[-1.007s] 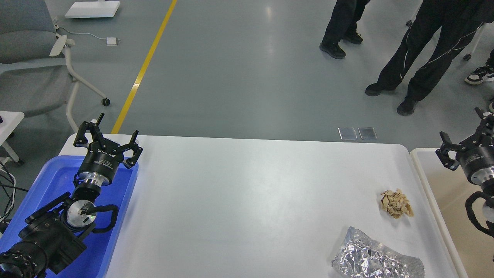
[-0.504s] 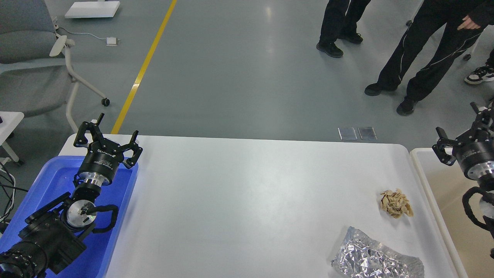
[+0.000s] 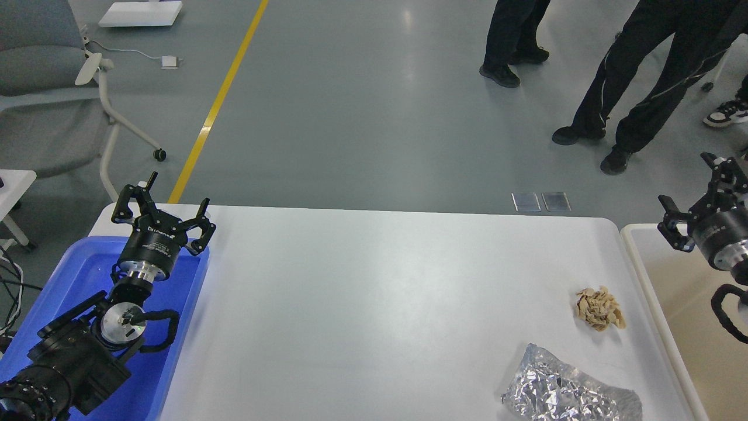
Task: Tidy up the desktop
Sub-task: 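Move the right gripper down toward the table edge near the bin, then lower the right gripper to the silver foil bag and close on it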
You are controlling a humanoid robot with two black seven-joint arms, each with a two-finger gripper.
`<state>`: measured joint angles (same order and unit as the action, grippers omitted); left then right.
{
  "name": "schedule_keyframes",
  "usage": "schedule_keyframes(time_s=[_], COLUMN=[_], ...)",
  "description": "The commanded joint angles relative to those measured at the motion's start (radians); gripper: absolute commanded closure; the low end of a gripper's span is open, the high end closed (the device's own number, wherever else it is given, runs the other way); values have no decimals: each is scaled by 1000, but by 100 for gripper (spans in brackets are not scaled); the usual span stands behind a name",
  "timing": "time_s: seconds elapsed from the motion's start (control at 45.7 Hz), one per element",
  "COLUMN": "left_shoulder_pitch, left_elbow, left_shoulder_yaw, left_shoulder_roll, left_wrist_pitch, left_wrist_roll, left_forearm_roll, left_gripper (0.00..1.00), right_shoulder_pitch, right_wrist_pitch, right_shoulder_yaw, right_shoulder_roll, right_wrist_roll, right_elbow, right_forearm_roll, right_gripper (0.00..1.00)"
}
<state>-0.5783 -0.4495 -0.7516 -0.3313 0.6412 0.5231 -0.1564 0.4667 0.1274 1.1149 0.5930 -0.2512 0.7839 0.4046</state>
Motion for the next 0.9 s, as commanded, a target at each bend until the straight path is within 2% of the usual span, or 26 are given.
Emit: schedule_keyframes(time_s=[0.0,0.153,0.241,0.438,0.679,0.876], left_shoulder_pitch=[0,0,0,0,0,0], left_elbow=[0,0,0,0,0,0], left_shoulder_yaw=[0,0,0,0,0,0], left_shoulder_roll=[0,0,0,0,0,0], left_wrist_pitch=[0,0,0,0,0,0], left_wrist_roll=[0,0,0,0,0,0], left_forearm_roll=[0,0,0,0,0,0], left_gripper=[0,0,0,0,0,0], right_shoulder_pitch=[59,131,197,306,337,329], right_wrist_pitch=[3,5,5,6,5,5], right_shoulder_yaw=[-237,-446,-581,-839,-1023,-1168], right_shoulder_roll=[155,278,349,424,504,573], right_wrist_roll=[0,0,0,0,-3,-3], right_elbow=[18,72,109,150,236,400], right_forearm_roll=[17,86,207,496,704,813], right_gripper=[0,1,1,1,1,1])
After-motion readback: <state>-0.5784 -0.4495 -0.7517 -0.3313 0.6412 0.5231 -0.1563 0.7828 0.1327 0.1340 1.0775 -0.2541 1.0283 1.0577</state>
